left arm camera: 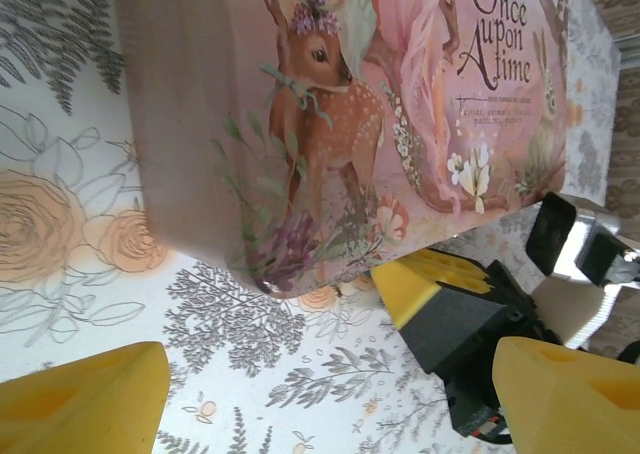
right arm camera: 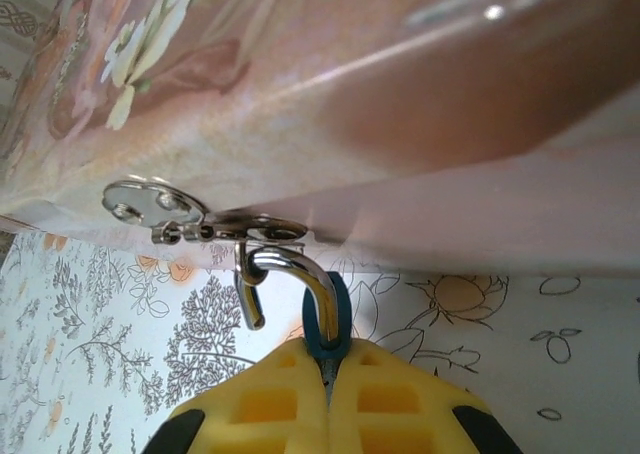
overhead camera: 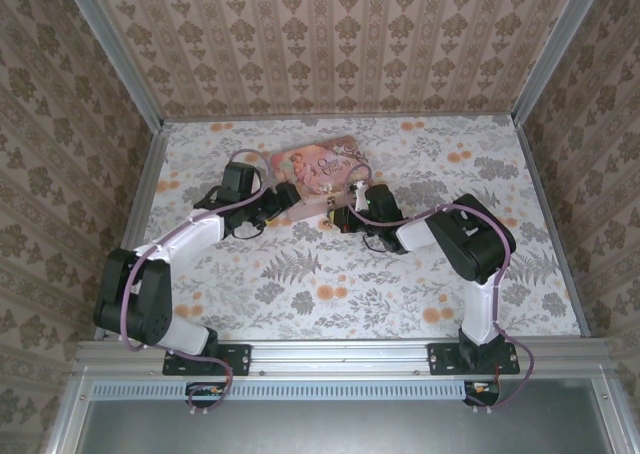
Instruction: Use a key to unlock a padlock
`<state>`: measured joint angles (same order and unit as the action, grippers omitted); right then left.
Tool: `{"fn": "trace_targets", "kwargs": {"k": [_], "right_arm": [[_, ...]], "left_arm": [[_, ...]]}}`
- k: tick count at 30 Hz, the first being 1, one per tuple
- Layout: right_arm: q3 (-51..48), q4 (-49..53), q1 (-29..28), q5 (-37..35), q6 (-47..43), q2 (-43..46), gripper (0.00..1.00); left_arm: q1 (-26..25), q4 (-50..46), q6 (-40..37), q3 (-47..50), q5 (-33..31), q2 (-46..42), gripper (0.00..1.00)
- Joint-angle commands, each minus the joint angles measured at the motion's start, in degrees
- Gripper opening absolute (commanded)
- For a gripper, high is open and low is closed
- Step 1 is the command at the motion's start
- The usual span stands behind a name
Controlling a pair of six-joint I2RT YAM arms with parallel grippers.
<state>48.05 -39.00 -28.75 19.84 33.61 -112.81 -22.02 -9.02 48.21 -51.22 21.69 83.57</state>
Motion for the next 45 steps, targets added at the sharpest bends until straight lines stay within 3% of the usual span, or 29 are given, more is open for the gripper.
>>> {"fn": "trace_targets", "kwargs": {"k": [1, 10, 17, 25, 45], "right_arm": [[-1.51, 2.67, 0.39, -1.60, 3.77, 2.32, 0.00], [-3.12, 2.63, 0.53, -2.44, 10.26, 3.90, 0.00], [-3.72, 3.99, 0.54, -3.95, 12.94, 4.14, 0.00], [-3.65, 7.05, 1.29, -6.59, 16.30, 3.95, 0.00], [-7.62, -14.07, 6.14, 0.90, 26.70, -0.71, 0.00]], "left_arm": [[0.16, -6.04, -7.04, -4.05, -4.11, 0.09, 0.85], [-5.89, -19.21, -21.05, -17.05, -19.71, 7.35, 0.86], [-9.30, -24.25, -25.02, -25.09, -27.69, 14.94, 0.88], [-10.91, -26.91, -26.53, -28.75, -31.32, 20.41, 0.89], [-13.13, -25.72, -27.08, -24.73, -32.67, 24.44, 0.89]]}}
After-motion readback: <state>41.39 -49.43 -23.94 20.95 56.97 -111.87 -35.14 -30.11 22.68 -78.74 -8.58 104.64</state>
